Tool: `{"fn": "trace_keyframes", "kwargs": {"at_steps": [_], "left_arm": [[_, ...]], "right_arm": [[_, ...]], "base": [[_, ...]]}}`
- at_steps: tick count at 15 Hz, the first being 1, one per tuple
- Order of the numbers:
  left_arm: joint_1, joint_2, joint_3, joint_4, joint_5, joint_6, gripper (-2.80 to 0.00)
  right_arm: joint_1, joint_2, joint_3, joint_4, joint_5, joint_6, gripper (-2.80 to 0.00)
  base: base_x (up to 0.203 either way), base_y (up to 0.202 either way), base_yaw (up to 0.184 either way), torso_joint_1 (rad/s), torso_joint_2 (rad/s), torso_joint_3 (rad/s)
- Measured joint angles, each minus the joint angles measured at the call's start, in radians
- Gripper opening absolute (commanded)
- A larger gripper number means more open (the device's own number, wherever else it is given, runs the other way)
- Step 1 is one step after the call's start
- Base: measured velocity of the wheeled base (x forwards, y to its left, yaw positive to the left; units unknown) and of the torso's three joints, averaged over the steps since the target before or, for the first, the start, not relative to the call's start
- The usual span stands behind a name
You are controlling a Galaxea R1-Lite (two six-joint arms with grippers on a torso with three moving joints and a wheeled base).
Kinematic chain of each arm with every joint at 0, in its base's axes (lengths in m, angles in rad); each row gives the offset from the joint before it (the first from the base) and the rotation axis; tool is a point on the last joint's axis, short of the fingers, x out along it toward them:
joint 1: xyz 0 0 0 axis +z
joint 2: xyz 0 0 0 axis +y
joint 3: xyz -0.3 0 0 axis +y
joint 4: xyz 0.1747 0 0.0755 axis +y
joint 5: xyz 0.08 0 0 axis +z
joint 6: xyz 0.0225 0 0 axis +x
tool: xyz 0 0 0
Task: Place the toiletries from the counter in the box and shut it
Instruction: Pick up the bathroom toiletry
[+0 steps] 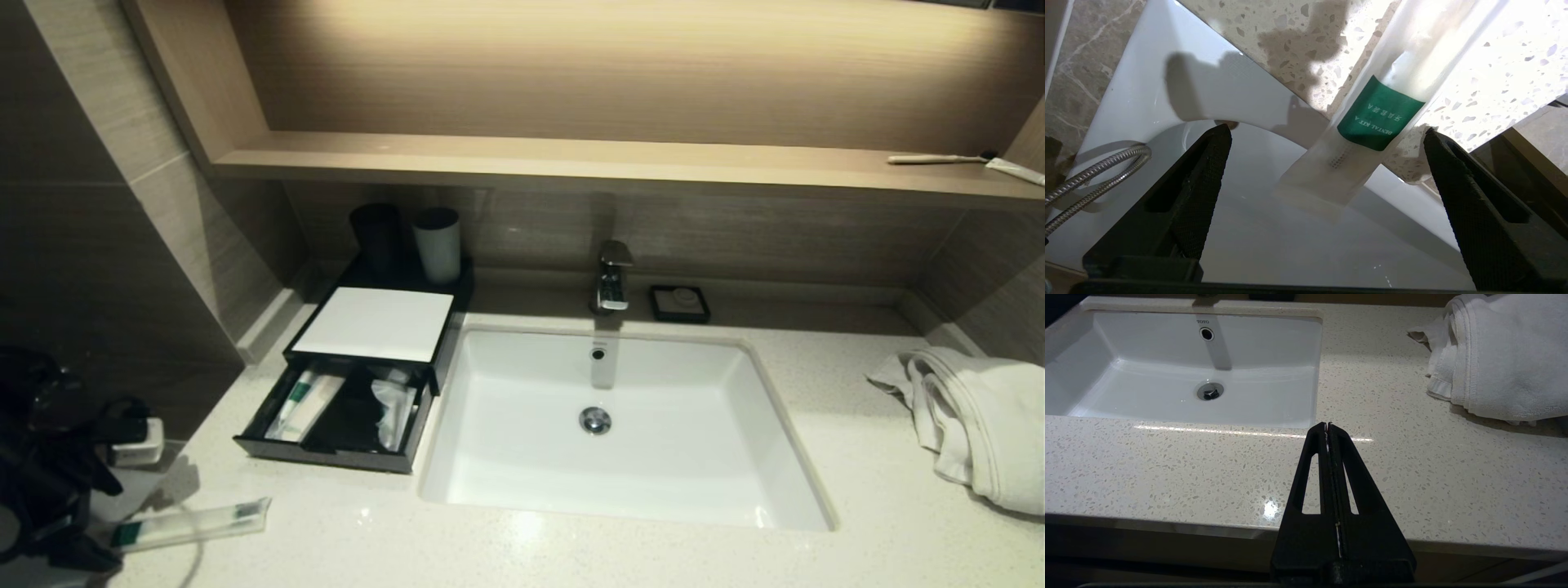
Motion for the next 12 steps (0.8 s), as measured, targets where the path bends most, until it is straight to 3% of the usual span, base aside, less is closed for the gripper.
{"fn": "trace_keyframes", "kwargs": {"at_steps": [5,6,12], "left_arm": [[0.000,0.003,0.006,-0.007,-0.001,-0.002,0.00],[0.000,0.003,0.006,-0.008,0.000,-0.003,-2.80],[-0.004,0.010,0.009,-0.006,-0.001,-0.004,-2.80]], "right_arm": [[0.000,0.000,0.000,0.000,0.000,0.000,-2.80],[0.000,0.000,0.000,0.000,0.000,0.000,-2.80],[0.000,0.000,0.000,0.000,0.000,0.000,-2.80]], "base": [[0.000,0.000,0.000,0.000,0.00,0.000],[0.000,0.000,0.000,0.000,0.00,0.000],[0.000,0.000,0.000,0.000,0.00,0.000]]}}
